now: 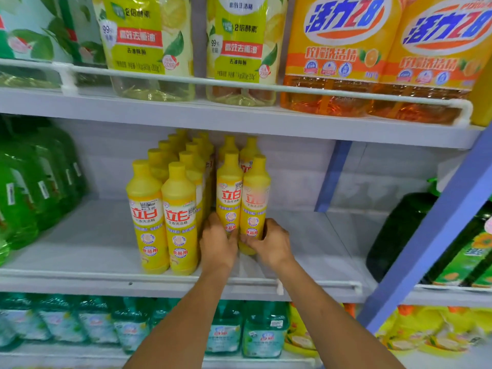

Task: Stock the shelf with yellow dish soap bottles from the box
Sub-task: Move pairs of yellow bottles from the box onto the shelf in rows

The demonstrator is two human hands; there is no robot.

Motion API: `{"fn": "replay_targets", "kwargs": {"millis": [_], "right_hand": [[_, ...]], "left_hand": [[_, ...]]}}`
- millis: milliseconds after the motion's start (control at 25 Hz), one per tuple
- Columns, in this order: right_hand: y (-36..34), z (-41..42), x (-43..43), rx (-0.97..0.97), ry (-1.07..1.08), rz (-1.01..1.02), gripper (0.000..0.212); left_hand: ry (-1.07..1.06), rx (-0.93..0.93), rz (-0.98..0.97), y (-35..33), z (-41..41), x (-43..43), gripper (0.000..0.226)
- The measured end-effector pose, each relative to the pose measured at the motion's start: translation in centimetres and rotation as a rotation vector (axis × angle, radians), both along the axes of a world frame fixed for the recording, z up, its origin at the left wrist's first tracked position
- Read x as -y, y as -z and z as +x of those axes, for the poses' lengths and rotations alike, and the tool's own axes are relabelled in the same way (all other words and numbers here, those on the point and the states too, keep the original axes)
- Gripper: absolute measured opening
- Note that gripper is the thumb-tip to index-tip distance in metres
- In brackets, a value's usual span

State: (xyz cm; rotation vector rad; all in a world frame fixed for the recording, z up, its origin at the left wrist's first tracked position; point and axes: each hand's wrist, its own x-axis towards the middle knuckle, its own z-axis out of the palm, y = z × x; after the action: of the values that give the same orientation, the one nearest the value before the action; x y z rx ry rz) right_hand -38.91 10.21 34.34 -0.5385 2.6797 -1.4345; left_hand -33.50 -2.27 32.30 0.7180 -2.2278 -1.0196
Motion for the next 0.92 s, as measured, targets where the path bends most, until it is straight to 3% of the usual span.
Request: {"fn": "replay_targets", "kwargs": {"millis": [280, 920], "right_hand": [[0.6, -3.0, 2.2, 0.053, 0.024, -0.001, 0.058], [3.2, -7.9, 4.3, -0.042, -0.022, -0.147, 0.053]], "left_hand": [[0.000, -0.022, 0.006, 1.1, -3.0, 1.4, 0.055], [-0.060, -0.094, 0.016, 2.4, -7.8, 2.9, 0.047]]}}
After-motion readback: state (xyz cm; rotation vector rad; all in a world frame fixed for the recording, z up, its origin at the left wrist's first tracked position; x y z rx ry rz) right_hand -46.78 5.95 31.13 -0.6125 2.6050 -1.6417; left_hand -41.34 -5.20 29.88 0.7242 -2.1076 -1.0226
